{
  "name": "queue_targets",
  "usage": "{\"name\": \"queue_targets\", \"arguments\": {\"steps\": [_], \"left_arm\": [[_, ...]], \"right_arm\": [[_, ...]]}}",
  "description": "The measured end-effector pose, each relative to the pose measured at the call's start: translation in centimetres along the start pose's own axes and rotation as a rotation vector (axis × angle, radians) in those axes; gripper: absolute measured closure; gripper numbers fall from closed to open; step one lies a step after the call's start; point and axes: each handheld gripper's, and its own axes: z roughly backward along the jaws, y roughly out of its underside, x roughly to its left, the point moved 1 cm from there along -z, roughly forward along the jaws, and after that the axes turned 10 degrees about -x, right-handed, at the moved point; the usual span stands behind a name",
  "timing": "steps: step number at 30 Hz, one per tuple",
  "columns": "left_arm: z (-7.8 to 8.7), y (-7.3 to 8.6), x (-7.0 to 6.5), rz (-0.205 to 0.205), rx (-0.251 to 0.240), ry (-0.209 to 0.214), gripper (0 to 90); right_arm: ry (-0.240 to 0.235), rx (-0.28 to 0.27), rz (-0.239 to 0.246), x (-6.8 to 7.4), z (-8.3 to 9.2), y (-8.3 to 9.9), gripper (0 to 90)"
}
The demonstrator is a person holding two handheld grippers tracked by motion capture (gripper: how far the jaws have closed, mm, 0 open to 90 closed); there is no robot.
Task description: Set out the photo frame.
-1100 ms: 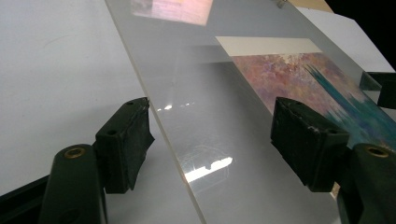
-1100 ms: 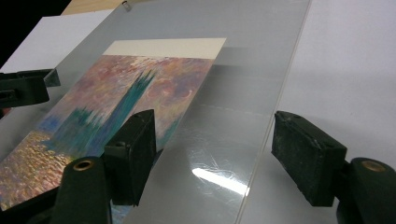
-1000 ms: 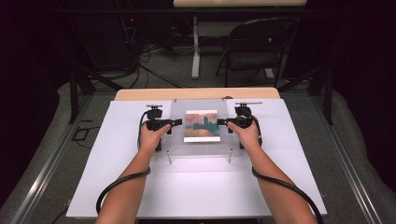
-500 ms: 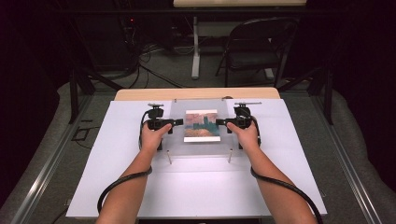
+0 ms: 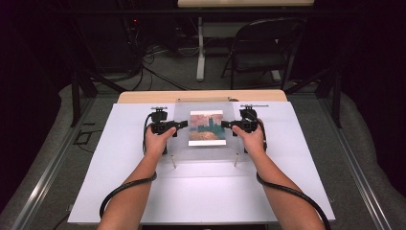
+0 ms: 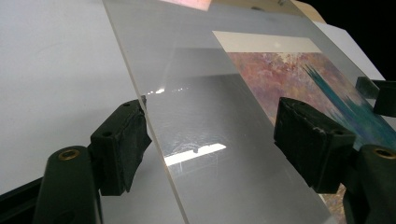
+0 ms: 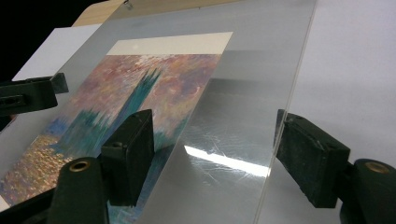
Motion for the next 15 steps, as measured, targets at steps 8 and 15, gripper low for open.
{"name": "queue_targets", "arguments": {"steps": [8, 15], "left_arm": [[1.3, -0.3, -0.4, -0.002, -0.055, 0.007, 33.3], [2.6, -0.7, -0.8, -0.017, -0.09, 0.023, 39.1]], "right_arm": [[-0.01, -0.047, 0.043, 0.6, 0.9, -0.2, 28.7], [-0.018, -0.093, 0.098, 1.5, 2.0, -0.4, 28.9]]}}
